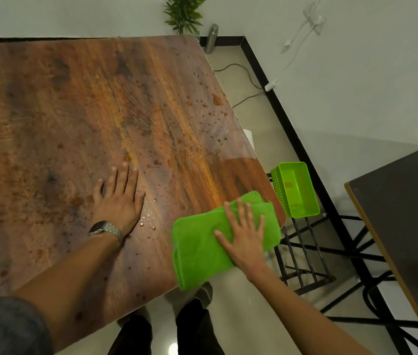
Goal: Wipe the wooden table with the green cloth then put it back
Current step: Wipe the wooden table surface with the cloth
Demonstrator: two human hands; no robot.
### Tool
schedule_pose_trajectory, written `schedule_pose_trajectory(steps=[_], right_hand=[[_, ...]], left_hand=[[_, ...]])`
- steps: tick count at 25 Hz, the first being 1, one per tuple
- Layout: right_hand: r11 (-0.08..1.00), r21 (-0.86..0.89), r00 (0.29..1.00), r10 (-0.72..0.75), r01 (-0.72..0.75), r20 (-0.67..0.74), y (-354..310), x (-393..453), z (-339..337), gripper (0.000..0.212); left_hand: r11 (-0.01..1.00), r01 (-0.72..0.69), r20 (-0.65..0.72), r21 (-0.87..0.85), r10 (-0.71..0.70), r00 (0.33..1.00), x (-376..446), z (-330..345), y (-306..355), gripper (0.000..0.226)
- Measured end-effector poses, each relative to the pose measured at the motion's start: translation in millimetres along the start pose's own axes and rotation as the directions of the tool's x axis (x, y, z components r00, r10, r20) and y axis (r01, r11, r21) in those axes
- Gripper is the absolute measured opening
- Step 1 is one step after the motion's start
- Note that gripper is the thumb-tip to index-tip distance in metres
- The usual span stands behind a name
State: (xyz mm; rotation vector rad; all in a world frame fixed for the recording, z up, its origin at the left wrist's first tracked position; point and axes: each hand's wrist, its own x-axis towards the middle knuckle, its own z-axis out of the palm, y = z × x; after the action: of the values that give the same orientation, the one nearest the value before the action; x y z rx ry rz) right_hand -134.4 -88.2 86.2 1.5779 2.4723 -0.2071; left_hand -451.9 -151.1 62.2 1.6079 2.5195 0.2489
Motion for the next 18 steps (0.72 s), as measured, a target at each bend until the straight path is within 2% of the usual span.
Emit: schedule_pose_trajectory(steps=[4,9,11,14,16,18], right_hand=[[0.965,0.081,0.968,0.249,-0.248,-0.005,18,37,-9,0.072],[0.881,0.228,0.905,0.425,-0.415,0.006,-32,144,-28,0.069],[0.904,0.229,0.929,0.37,-0.362,0.01,-68,158,-30,0.07],[0.965,0.233,0.99,0.134,-0.118,-0.053,-105,127,-23,0.072],[0.979,0.2,0.996,-0.028,0.044,-0.084,-98,90,-17,0.065],[0.989,0.127,0.995,-0.063,0.072,-0.071,-69,60,-10,0.059]], left_hand=[[1.0,0.011,0.008,0.003,-0.011,1.0,1,0,-1,0.061],[1.0,-0.004,-0.002,-0.007,0.004,1.0,1,4,-4,0.061],[1.0,-0.011,-0.005,-0.02,0.011,1.0,1,6,-5,0.061],[0.999,-0.02,-0.012,-0.039,0.019,1.0,1,6,-6,0.06],[0.998,-0.028,-0.01,-0.056,0.028,1.0,2,4,-7,0.06],[0.997,-0.025,-0.002,-0.072,0.025,1.0,3,2,-8,0.06]])
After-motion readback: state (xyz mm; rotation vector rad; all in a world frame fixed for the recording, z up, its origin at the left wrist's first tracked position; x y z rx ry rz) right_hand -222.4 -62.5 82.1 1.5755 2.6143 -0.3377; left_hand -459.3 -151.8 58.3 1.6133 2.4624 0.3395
